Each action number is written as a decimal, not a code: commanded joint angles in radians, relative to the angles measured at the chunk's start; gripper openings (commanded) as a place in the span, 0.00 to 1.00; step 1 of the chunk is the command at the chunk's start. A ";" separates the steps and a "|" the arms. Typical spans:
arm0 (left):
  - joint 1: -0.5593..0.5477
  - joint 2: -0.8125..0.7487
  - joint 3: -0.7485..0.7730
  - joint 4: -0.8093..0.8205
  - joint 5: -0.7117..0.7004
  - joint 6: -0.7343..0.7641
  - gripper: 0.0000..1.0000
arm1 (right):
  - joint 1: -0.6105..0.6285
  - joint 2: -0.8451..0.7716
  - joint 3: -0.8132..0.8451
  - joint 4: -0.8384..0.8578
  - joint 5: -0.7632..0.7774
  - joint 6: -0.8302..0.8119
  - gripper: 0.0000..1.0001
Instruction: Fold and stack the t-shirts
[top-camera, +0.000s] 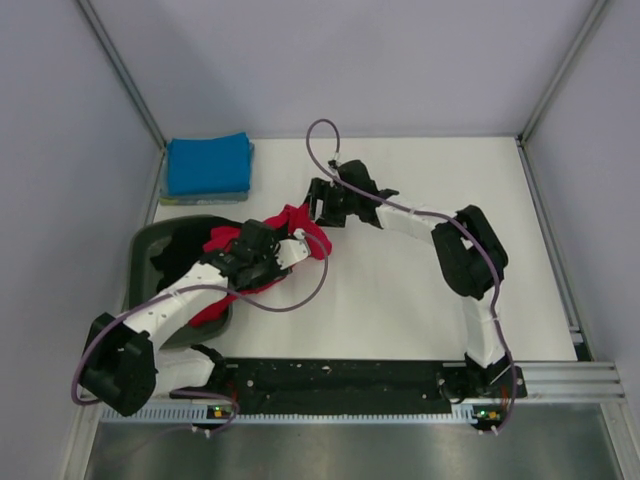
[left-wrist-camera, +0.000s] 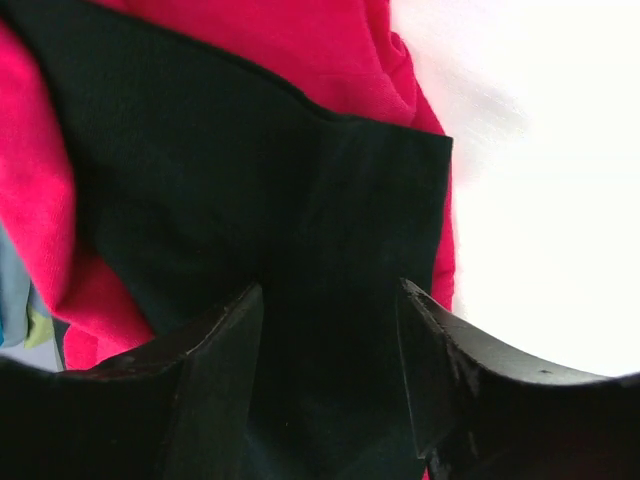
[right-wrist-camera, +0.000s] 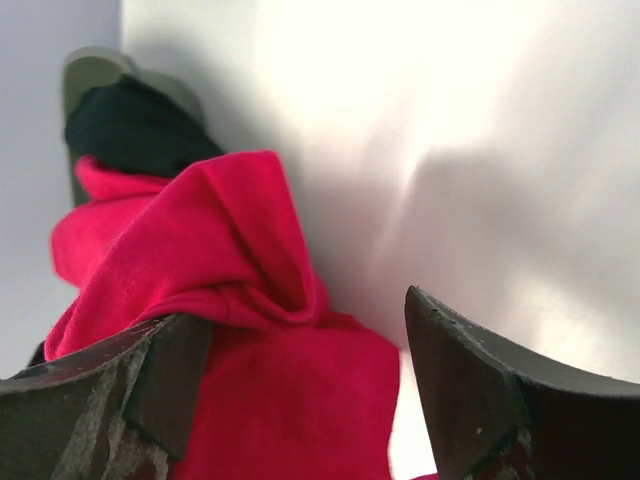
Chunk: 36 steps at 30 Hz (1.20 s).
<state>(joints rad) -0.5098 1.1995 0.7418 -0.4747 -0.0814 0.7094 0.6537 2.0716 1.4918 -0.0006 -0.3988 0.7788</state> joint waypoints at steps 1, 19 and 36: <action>-0.003 0.000 -0.012 0.062 -0.023 0.001 0.59 | -0.032 -0.057 0.008 -0.136 0.053 -0.134 0.78; -0.087 0.015 0.071 -0.013 0.212 -0.105 0.58 | -0.069 -0.205 -0.306 0.132 -0.175 -0.173 0.79; -0.159 0.325 0.171 0.143 -0.207 -0.077 0.39 | -0.040 0.042 -0.156 0.307 -0.172 0.019 0.47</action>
<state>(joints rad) -0.6670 1.5036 0.8730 -0.3889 -0.1749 0.6312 0.6022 2.0926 1.2819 0.2253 -0.5694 0.7631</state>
